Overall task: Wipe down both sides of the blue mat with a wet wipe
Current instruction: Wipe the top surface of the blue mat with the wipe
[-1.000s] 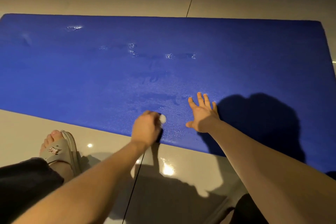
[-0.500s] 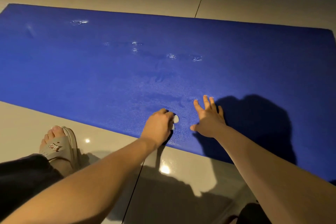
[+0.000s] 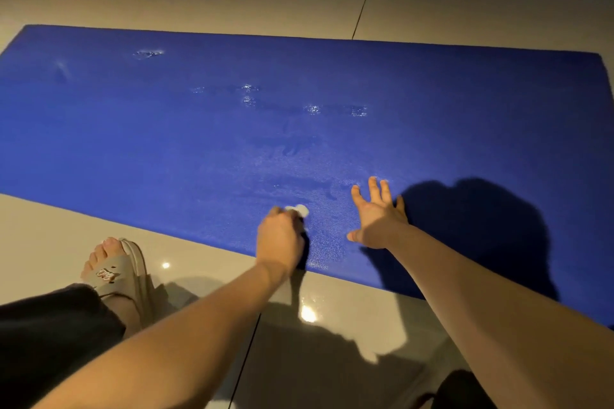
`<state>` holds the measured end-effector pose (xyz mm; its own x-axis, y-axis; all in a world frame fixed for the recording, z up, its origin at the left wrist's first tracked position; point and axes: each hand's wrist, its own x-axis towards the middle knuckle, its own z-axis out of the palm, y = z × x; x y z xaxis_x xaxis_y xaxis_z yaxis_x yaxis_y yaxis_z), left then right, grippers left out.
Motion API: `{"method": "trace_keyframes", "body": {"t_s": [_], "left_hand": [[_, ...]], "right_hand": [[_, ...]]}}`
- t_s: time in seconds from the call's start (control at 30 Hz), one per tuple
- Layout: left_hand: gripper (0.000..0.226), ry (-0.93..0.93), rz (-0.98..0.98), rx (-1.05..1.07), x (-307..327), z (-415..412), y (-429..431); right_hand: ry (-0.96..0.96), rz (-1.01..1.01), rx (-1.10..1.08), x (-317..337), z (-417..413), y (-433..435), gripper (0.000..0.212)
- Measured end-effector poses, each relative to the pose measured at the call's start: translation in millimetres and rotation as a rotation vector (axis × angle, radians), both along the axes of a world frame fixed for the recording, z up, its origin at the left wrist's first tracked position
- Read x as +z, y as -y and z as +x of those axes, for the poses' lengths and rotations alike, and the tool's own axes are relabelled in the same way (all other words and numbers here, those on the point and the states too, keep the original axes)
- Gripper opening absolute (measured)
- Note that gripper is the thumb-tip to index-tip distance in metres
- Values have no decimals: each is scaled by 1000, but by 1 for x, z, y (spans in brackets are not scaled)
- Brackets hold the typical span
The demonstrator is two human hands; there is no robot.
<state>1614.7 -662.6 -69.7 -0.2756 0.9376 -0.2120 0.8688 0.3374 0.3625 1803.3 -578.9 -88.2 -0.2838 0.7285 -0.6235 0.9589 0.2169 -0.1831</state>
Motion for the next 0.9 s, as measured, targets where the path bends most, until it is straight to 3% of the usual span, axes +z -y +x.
{"method": "trace_keyframes", "body": {"t_s": [0.1,0.23,0.37,0.53,0.63,0.9], "left_hand": [[27,53,-39,-228,10,45,11],[21,-60,-152,-434,16,37,0],[17,-53,-137,-383,7,28,-10],[19,92,-76,-234,-12,15,-15],[3,96,-129,-252,-9,12,-18],[17,176,-147,-196,-3,8,-24]], "right_hand": [[34,-6,60,4,1,-4,111],[76,-95,106,21,4,-15,112],[164,-106,154,18,-1,-14,121],[215,-126,167,27,-1,-15,125],[236,-180,135,38,-8,-19,124],[159,-23,135,17,3,-5,121]]}}
